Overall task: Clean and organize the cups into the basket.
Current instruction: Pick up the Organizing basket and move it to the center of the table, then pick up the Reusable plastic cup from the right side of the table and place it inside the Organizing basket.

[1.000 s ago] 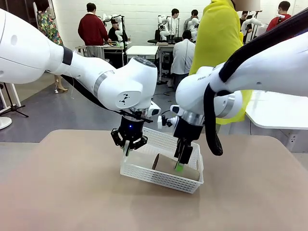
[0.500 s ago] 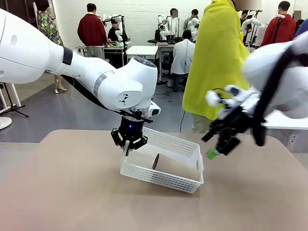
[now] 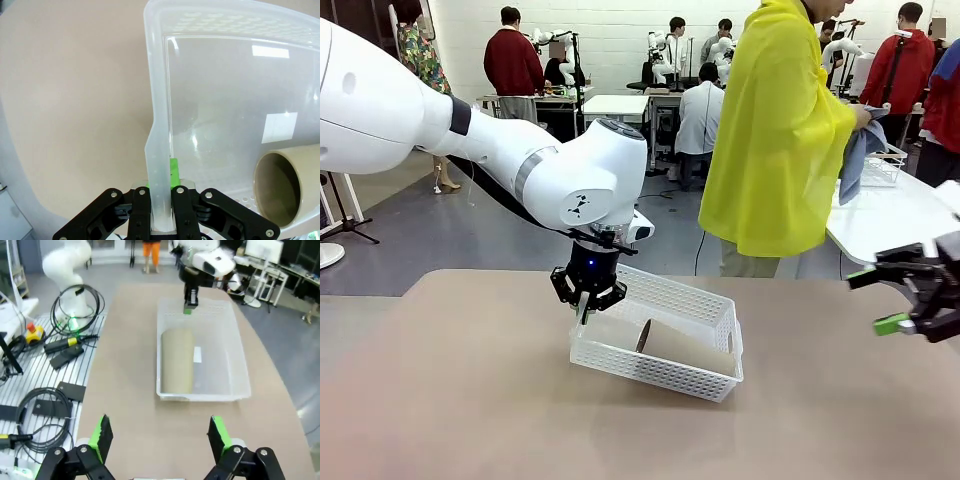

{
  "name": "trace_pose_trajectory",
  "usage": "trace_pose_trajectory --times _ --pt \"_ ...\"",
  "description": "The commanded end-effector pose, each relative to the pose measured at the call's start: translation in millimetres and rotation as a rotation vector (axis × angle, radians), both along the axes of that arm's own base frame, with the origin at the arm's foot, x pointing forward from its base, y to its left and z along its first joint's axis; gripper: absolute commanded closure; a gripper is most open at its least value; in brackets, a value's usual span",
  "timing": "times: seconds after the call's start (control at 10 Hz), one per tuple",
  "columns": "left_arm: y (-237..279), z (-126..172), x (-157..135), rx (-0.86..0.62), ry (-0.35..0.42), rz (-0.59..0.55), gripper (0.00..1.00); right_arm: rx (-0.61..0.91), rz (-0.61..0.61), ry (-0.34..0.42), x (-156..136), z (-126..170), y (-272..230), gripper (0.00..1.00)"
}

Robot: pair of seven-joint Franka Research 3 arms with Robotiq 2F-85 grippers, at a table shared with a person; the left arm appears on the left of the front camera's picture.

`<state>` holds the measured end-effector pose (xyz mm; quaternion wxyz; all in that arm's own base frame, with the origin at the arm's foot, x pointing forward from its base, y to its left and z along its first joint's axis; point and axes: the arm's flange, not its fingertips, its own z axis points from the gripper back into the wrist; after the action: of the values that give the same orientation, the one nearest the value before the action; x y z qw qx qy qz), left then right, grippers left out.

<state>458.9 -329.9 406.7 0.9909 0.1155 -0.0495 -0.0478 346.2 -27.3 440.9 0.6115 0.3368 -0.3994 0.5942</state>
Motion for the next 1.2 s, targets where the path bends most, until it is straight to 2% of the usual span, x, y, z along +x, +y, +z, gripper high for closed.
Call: trace_pose_trajectory --times 0.0,0.2,0.6,0.8,1.1 --pt "0 -2 -3 0.009 -0.005 -0.009 1.00 0.115 -0.044 0.021 11 -12 -32 0.00" --pt "0 -2 -3 0.009 -0.005 -0.009 1.00 0.197 -0.061 0.020 8 -29 -72 0.00" --pt "0 -2 -3 0.009 -0.005 -0.009 1.00 0.247 -0.127 0.022 -9 -64 -129 0.00" --pt "0 -2 -3 0.009 -0.005 -0.009 1.00 0.273 -0.183 0.025 -17 -73 -143 0.00" --pt "0 -2 -3 0.009 -0.005 -0.009 1.00 0.233 -0.149 0.047 -15 -68 -130 0.00"
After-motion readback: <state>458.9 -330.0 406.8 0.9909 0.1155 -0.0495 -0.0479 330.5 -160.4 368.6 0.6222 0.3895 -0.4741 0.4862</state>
